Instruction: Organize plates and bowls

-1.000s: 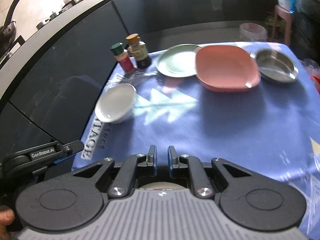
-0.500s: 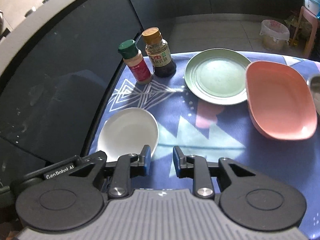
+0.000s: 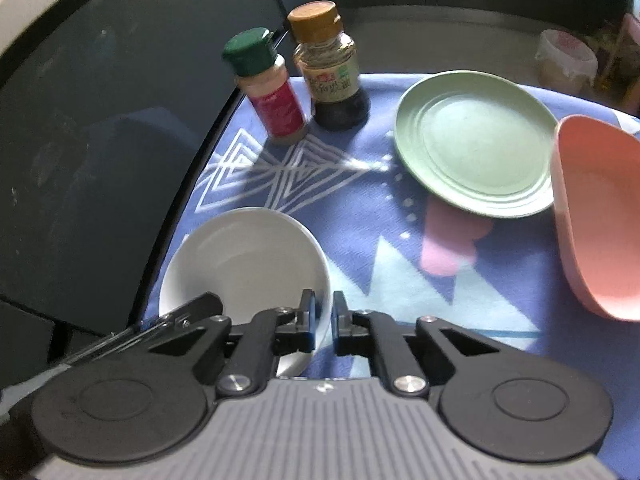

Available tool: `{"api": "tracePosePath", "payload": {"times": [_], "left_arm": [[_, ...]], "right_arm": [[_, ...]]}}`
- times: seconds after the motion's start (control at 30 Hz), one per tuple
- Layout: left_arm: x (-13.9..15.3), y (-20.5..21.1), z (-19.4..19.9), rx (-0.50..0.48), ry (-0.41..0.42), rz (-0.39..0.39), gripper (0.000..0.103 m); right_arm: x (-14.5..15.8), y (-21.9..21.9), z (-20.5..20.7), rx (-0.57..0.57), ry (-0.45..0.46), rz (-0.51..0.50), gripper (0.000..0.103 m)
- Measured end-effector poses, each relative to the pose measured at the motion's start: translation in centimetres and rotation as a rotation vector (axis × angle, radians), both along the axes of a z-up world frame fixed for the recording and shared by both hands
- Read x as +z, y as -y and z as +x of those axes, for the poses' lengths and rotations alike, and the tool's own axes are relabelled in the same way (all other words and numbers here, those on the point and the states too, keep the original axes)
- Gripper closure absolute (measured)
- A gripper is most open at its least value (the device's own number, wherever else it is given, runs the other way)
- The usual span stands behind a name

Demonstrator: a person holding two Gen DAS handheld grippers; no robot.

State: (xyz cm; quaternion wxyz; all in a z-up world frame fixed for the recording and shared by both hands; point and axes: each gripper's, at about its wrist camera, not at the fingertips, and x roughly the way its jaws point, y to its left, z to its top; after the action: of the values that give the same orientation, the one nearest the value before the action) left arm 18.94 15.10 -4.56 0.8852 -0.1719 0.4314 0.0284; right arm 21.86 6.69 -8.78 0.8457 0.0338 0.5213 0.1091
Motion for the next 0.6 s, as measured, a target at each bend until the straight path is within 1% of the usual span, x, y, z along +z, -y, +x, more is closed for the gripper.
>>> {"api": "tracePosePath", "payload": {"times": [0.07, 0.13, 0.27, 0.43, 0.6], "left_arm": [[0.3, 0.0, -0.4, -0.013, 0.001, -0.005, 0.095], [1.0, 0.0, -1.0, -0.021, 0.017, -0.007, 0.095], [3.0, 0.8, -2.9, -0.052, 0.054, -0.004, 0.095], [5.2, 2.4, -6.0, -0.115, 0.097, -0.014, 0.095], [6.4, 4.3, -8.8, -0.169, 0.118, -0.006, 0.095]], "right_arm": [[0.4, 0.0, -0.5, 0.004, 0.006, -0.012, 0.000], [1.2, 0.4, -1.3, 0.003, 0.019, 0.001, 0.000], [3.3, 1.4, -3.7, -0.004, 0.053, 0.019, 0.000], [5.9, 3.3, -7.8, -0.034, 0.105, 0.038, 0.000], [7.0, 4.8, -11.3, -0.063, 0.134, 0.043, 0.000]]}}
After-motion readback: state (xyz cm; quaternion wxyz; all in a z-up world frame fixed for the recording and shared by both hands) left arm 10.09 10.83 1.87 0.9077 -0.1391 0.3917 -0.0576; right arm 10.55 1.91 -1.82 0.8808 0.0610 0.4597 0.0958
